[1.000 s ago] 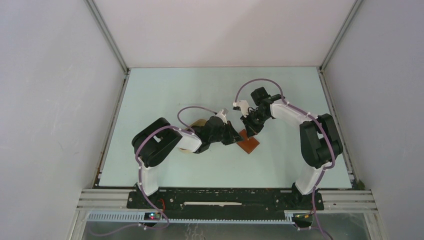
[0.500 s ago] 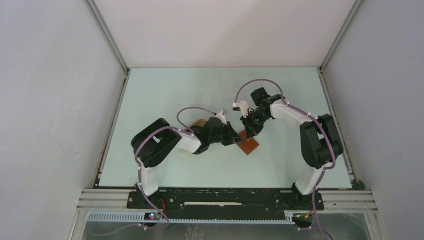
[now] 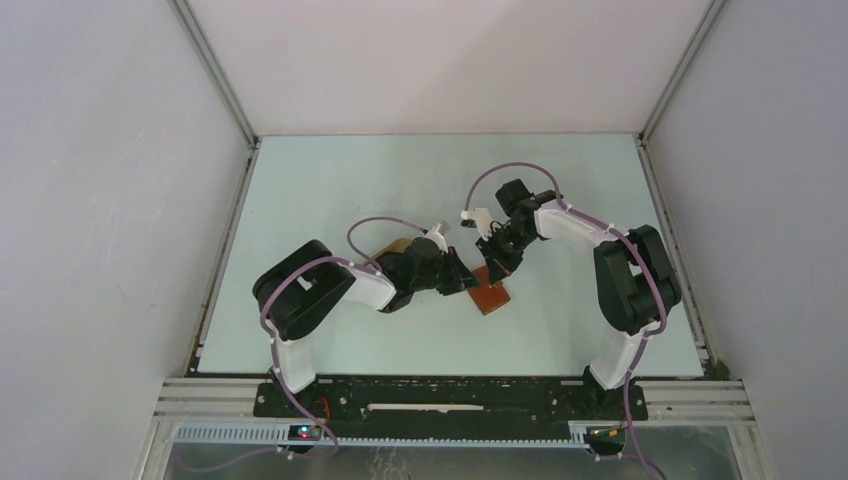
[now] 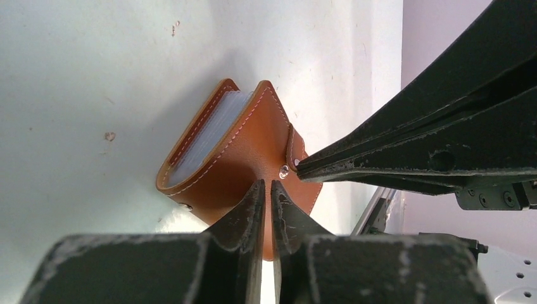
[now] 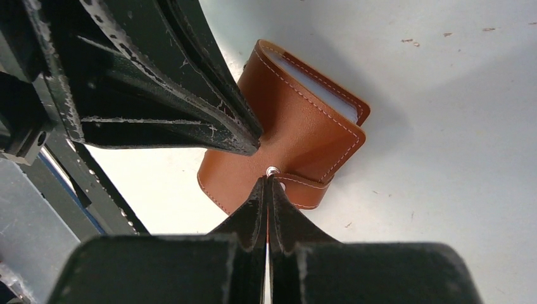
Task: Put the credit cards into the card holder
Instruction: Close the card holder at the center of the board.
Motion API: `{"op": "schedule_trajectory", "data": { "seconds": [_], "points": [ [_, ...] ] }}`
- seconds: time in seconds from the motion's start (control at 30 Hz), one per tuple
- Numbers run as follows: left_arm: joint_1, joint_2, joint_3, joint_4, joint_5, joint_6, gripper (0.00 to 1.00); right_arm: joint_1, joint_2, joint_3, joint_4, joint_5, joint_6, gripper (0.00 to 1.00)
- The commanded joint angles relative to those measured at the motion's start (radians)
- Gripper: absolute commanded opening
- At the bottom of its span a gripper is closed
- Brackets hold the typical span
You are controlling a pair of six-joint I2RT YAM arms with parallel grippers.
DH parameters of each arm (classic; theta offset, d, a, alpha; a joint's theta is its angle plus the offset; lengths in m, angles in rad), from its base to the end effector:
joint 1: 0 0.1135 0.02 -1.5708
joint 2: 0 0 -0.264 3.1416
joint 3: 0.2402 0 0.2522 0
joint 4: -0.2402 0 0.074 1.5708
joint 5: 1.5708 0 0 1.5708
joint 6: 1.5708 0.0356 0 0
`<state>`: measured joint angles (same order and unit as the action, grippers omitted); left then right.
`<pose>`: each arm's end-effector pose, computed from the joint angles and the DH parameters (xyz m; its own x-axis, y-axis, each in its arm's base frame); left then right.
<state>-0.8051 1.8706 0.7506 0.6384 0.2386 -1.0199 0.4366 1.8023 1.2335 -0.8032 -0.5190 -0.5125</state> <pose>0.2399 -0.2617 0.1211 -0.8886 -0.2703 -0.3706 0.1691 0.5580 -0.8124 0.3006 0.1598 0.1862 -0.5506 -0.7268 -0.4105 -0.8330 0.4464 0.3269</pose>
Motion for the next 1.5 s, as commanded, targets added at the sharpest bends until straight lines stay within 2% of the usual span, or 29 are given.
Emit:
{"op": "schedule_trajectory", "data": {
  "seconds": [0.0, 0.17, 0.37, 0.5, 0.67, 0.87, 1.1, 1.2, 1.3, 1.47],
  "points": [
    [0.003, -0.051, -0.025, -0.034, -0.025, 0.032, 0.13, 0.011, 0.004, 0.033, -0.027, -0.052, 0.022, 0.0],
    [0.002, -0.089, -0.07, 0.028, -0.025, 0.031, 0.16, -0.012, 0.003, 0.037, -0.022, -0.048, 0.032, 0.0],
    [0.001, -0.235, -0.138, 0.029, -0.036, 0.084, 0.38, -0.06, -0.014, 0.037, -0.025, -0.061, 0.016, 0.0],
    [-0.02, -0.29, -0.18, 0.011, -0.022, 0.094, 0.44, -0.059, -0.019, 0.044, -0.029, -0.069, 0.006, 0.0],
    [-0.097, -0.232, -0.193, 0.009, -0.088, 0.029, 0.47, -0.055, -0.022, 0.05, -0.027, -0.067, 0.012, 0.0],
    [-0.116, -0.129, -0.123, -0.046, -0.152, -0.004, 0.5, -0.055, -0.024, 0.051, -0.018, -0.064, 0.021, 0.0],
    [-0.132, -0.06, -0.045, -0.1, -0.177, -0.014, 0.46, -0.039, -0.027, 0.057, -0.02, -0.082, 0.031, 0.0],
    [-0.141, -0.033, -0.02, -0.103, -0.178, -0.023, 0.39, -0.03, -0.021, 0.061, -0.022, -0.084, 0.04, 0.0],
    [-0.147, -0.01, 0.003, -0.098, -0.174, -0.029, 0.26, -0.026, -0.019, 0.063, -0.018, -0.077, 0.046, 0.0],
    [-0.153, 0.007, 0.032, -0.084, -0.17, -0.031, 0.23, -0.034, -0.006, 0.063, -0.02, -0.065, 0.044, 0.0]
  ]
}}
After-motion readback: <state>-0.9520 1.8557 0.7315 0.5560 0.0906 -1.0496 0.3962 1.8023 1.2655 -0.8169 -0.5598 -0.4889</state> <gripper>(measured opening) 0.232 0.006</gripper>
